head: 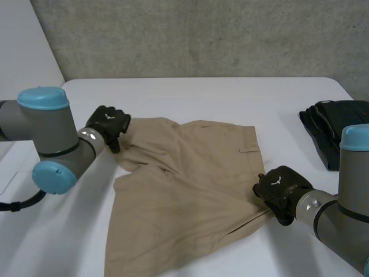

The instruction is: Fold the laundry.

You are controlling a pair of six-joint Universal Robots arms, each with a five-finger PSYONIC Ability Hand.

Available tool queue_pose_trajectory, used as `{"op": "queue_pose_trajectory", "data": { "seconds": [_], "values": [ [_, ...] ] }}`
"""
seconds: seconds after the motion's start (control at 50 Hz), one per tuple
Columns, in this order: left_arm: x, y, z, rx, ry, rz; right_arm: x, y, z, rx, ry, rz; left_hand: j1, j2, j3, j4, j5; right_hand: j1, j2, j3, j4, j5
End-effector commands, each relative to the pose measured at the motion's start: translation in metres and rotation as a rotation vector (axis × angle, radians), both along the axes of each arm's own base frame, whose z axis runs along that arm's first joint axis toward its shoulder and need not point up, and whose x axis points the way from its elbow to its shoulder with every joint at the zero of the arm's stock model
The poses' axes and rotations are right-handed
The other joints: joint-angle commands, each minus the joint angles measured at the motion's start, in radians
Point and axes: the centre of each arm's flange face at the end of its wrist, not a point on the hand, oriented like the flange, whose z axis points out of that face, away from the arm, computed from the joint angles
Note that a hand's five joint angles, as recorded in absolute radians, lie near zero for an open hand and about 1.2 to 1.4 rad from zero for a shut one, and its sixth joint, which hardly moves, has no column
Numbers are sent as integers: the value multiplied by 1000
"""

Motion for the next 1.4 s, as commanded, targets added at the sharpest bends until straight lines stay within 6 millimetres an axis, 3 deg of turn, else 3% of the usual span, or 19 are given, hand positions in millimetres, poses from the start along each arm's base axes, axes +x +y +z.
{"op": "queue_pose_trajectory", "data": {
  "seconds": [0.02, 0.22, 0.78, 0.98, 1.24, 1.32, 1.36, 1.4],
  "values": [
    [-9, -9, -17, 51, 46, -43, -1, 2, -2, 7, 3, 0, 333, 354, 355, 353, 355, 423, 228, 209, 208, 228],
    [-9, -12, -31, 81, 36, -41, 0, 0, -2, -1, -1, 1, 233, 254, 255, 253, 255, 423, 228, 209, 208, 228],
    [-1, -11, -35, 61, -95, -5, 0, -2, -2, -11, -5, -2, 133, 154, 155, 153, 155, 423, 228, 209, 208, 228],
    [12, -20, -35, 47, -121, 79, 0, -1, -2, -11, -5, 0, 63, 84, 85, 83, 85, 423, 228, 209, 208, 228],
    [12, -19, -42, 64, -126, 77, 0, -2, -2, -12, -6, 0, 160, 181, 181, 179, 182, 423, 228, 209, 208, 228],
    [13, -19, -41, 66, -127, 80, 0, -2, -2, -12, -6, -2, 359, 380, 381, 379, 381, 423, 228, 209, 208, 228],
    [15, -20, -41, 67, -129, 87, 0, -2, -1, -14, -7, -2, 608, 629, 630, 628, 630, 423, 228, 209, 208, 228],
    [15, -20, -40, 64, -129, 92, 0, -2, -1, -14, -7, -2, 711, 732, 733, 731, 733, 423, 228, 209, 208, 228]
  ]
}}
